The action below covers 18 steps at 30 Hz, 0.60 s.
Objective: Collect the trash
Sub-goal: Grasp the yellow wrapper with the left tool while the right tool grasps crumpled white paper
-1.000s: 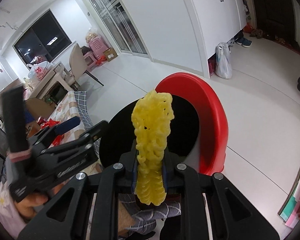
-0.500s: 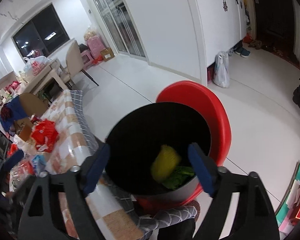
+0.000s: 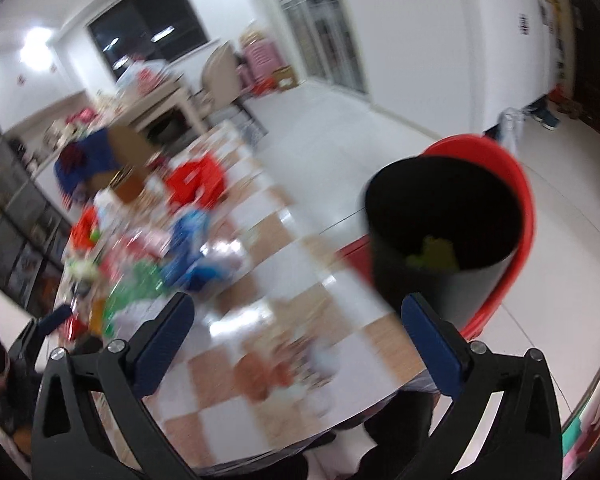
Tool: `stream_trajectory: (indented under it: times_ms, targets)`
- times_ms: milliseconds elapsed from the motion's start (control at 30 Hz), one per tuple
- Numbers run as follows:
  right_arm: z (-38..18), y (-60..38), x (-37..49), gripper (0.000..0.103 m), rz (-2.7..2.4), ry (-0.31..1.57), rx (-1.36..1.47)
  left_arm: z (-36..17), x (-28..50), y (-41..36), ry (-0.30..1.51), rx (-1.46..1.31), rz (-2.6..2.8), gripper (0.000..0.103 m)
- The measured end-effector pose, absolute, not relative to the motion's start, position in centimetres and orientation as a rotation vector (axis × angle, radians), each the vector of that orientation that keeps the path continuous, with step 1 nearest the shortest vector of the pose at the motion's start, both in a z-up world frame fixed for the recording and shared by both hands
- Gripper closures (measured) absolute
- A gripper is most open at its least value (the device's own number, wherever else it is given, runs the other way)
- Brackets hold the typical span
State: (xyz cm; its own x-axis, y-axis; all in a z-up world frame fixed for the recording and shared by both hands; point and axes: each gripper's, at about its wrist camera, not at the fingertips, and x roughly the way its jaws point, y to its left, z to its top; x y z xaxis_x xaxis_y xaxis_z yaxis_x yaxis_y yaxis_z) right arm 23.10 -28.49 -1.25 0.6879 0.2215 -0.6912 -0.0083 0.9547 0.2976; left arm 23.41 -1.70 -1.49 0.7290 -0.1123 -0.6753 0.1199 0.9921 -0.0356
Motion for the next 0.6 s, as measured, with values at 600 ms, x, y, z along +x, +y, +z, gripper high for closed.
stream_trajectory:
  times_ms: [600]
  targets:
    - [-4.7, -13.1, 25.1, 0.0, 0.292, 0.935, 0.107, -6.9, 28.6, 8.7, 0.862, -0.154, -0.078, 0.0]
